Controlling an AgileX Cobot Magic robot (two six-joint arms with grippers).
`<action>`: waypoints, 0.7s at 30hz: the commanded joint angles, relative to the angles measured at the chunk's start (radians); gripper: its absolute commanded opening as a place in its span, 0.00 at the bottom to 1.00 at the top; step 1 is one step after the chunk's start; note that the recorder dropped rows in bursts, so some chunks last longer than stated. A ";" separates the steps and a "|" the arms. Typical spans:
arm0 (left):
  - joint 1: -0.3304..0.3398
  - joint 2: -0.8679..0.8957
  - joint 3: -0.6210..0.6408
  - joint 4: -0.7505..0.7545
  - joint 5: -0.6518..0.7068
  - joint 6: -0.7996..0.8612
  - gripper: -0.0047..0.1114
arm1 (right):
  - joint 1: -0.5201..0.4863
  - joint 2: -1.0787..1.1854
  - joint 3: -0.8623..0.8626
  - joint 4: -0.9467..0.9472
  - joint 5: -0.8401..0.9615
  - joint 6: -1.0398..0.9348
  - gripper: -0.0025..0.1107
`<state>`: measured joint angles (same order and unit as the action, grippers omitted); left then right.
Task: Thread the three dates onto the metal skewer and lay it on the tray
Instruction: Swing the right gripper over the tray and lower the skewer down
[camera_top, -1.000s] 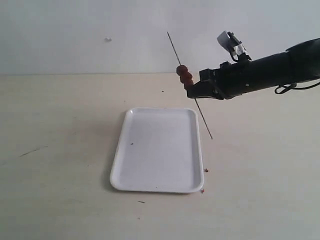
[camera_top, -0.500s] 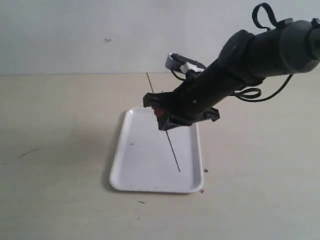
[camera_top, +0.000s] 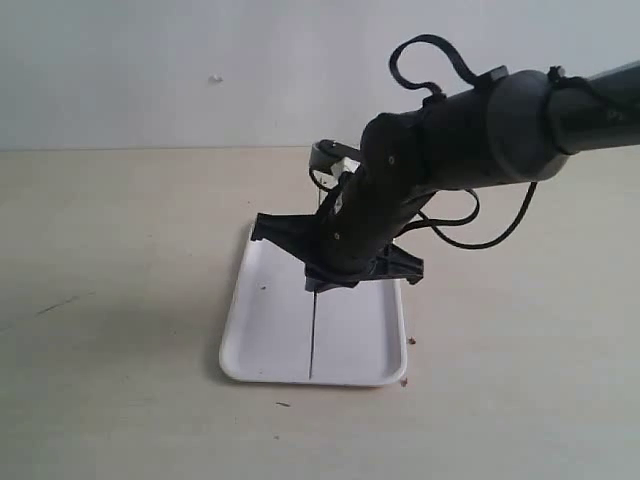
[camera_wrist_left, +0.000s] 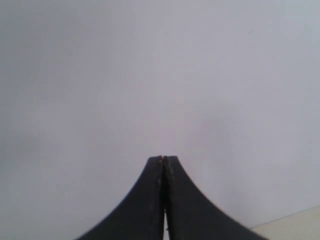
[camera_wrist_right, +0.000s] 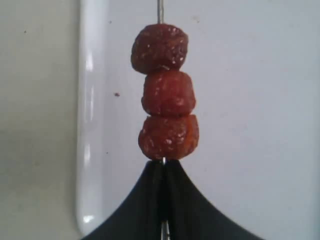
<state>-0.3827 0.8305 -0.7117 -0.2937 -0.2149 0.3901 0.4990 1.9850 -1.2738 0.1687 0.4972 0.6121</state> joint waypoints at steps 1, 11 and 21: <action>0.003 -0.044 0.003 0.003 0.017 -0.005 0.04 | 0.007 0.052 0.002 -0.082 -0.030 0.132 0.02; 0.003 -0.063 0.003 0.003 0.031 -0.005 0.04 | 0.007 0.107 0.002 -0.072 -0.042 0.102 0.02; 0.003 -0.063 0.003 0.003 0.053 -0.005 0.04 | 0.007 0.107 0.002 -0.082 -0.044 0.084 0.03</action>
<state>-0.3827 0.7736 -0.7117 -0.2915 -0.1656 0.3901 0.5032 2.0950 -1.2738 0.1018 0.4661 0.7175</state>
